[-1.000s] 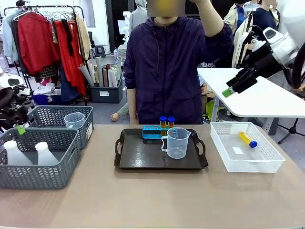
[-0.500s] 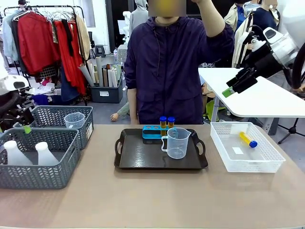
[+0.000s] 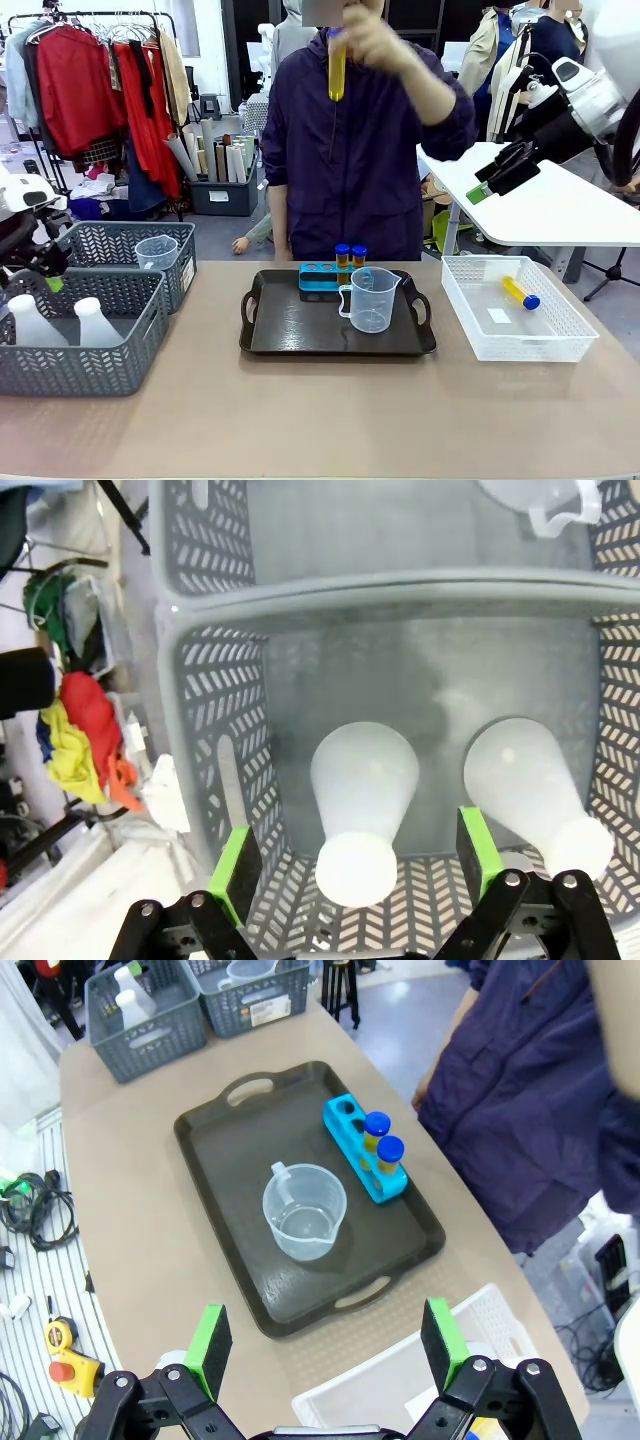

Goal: Prepare the laboratory tools.
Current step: Pick up one Small flask and place it on the Handle tray.

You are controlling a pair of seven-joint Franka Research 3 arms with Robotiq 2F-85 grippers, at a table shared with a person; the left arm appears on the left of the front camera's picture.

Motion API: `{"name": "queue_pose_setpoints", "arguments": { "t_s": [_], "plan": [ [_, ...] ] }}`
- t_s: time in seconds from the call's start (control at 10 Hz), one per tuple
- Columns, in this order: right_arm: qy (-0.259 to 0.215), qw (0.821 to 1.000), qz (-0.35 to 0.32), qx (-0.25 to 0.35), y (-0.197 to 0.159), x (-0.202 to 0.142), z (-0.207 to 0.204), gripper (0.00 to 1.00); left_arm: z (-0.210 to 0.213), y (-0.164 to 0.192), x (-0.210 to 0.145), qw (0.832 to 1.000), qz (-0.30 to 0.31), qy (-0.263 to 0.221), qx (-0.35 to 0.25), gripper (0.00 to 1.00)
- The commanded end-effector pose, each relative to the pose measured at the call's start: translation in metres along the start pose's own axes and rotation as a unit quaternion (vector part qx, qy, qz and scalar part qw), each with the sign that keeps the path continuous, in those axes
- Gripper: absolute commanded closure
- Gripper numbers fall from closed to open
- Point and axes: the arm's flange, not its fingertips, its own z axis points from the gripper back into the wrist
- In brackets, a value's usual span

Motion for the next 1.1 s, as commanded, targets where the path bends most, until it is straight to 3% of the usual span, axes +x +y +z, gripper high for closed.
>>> {"name": "queue_pose_setpoints", "arguments": {
  "t_s": [0.0, 0.7, 1.0],
  "plan": [
    [-0.008, 1.000, 0.001, 0.003, 0.000, 0.001, 0.000, 0.00, -0.001, 0.004, -0.012, 1.000, 0.016, 0.005, 0.013, 0.00],
    [-0.008, 1.000, 0.001, 0.003, 0.000, 0.001, 0.000, 0.00, -0.019, 0.003, -0.017, 0.999, 0.001, 0.034, 0.016, 0.00],
    [-0.008, 1.000, 0.001, 0.003, 0.000, 0.001, 0.000, 0.00, -0.019, 0.002, -0.020, 0.999, 0.003, 0.038, 0.020, 0.58]
  ]
}}
